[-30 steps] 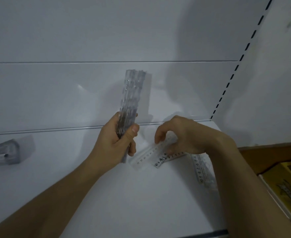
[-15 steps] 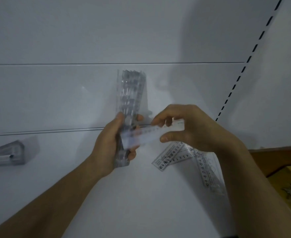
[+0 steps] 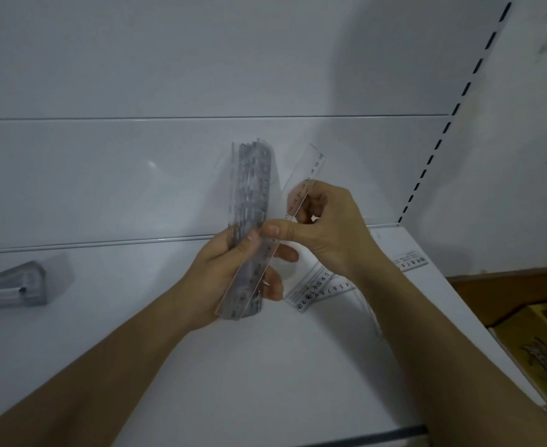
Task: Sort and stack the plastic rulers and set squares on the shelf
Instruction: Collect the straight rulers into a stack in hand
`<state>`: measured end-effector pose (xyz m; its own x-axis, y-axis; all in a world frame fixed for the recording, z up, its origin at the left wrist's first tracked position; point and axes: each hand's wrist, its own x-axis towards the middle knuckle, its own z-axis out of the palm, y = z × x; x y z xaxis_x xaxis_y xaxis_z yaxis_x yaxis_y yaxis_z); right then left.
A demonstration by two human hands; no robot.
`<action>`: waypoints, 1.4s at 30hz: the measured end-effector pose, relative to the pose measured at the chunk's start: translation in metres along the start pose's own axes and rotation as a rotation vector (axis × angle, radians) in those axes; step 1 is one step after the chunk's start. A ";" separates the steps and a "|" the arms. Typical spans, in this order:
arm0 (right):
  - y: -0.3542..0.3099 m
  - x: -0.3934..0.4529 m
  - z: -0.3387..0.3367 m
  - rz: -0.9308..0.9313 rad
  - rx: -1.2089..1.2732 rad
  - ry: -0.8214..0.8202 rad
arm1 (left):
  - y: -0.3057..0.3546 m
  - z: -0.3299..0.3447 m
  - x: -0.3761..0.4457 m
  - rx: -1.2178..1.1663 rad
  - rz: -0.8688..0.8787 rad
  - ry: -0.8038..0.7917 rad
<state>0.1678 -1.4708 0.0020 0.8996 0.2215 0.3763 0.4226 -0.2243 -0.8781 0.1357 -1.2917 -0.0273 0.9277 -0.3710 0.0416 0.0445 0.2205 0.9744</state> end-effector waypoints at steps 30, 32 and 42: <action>0.017 -0.043 -0.061 0.551 -0.765 0.037 | -0.020 0.003 0.008 0.356 0.175 0.066; 0.019 -0.042 -0.063 0.558 -0.709 0.119 | -0.019 0.003 0.007 0.328 0.170 0.061; 0.022 -0.052 -0.057 0.560 -0.152 0.332 | -0.011 0.009 0.002 0.148 0.081 0.046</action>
<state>0.1362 -1.5414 -0.0198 0.9636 -0.2655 -0.0320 -0.1291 -0.3570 -0.9251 0.1340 -1.3032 -0.0355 0.9421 -0.3152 0.1145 -0.0831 0.1113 0.9903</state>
